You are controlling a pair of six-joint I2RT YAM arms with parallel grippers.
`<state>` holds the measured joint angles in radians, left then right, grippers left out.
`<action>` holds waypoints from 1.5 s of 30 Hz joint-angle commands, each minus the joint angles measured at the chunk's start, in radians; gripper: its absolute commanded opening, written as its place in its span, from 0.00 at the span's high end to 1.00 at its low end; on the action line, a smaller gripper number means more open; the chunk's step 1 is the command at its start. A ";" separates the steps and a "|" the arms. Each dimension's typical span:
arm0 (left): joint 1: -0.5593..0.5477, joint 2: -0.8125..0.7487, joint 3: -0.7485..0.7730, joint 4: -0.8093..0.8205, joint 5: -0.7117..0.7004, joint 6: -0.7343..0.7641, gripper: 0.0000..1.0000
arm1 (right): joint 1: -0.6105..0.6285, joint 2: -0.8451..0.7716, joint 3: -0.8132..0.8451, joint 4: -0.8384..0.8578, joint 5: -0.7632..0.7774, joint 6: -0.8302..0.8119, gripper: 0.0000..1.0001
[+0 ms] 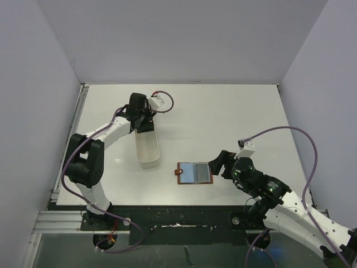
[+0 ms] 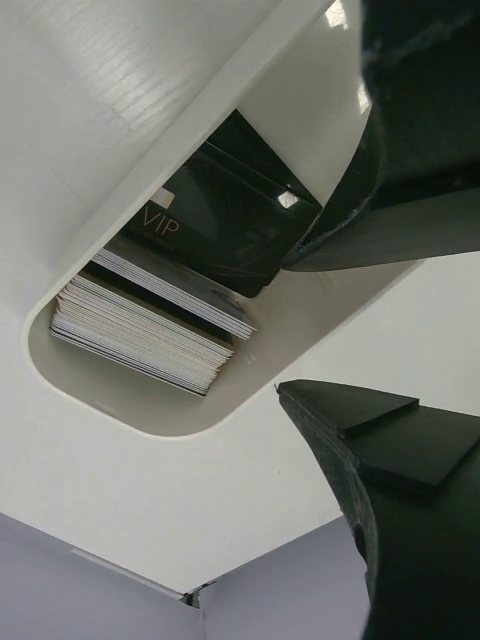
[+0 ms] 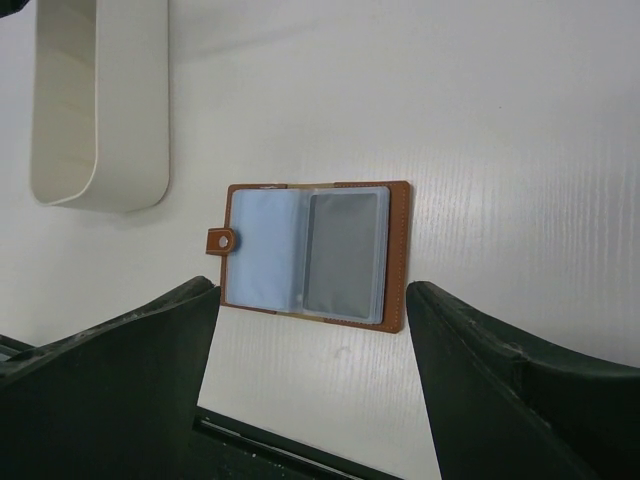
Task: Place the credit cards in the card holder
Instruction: Pick up the credit card from the storage box.
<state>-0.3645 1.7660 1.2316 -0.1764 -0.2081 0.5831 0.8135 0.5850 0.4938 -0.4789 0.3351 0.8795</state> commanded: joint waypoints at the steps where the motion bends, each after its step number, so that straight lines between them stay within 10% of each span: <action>1: 0.004 0.036 0.071 0.110 -0.012 0.056 0.54 | 0.010 -0.005 0.057 -0.013 0.015 0.004 0.23; 29: 0.005 0.230 0.167 0.190 -0.156 0.203 0.56 | 0.015 -0.107 0.058 -0.109 0.063 0.041 0.23; 45: 0.004 0.247 0.209 0.152 -0.161 0.219 0.84 | 0.014 -0.116 0.063 -0.133 0.080 0.039 0.23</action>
<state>-0.3656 2.0125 1.3804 -0.0677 -0.3450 0.7826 0.8200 0.4808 0.5179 -0.6197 0.3790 0.9211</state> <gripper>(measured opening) 0.200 0.767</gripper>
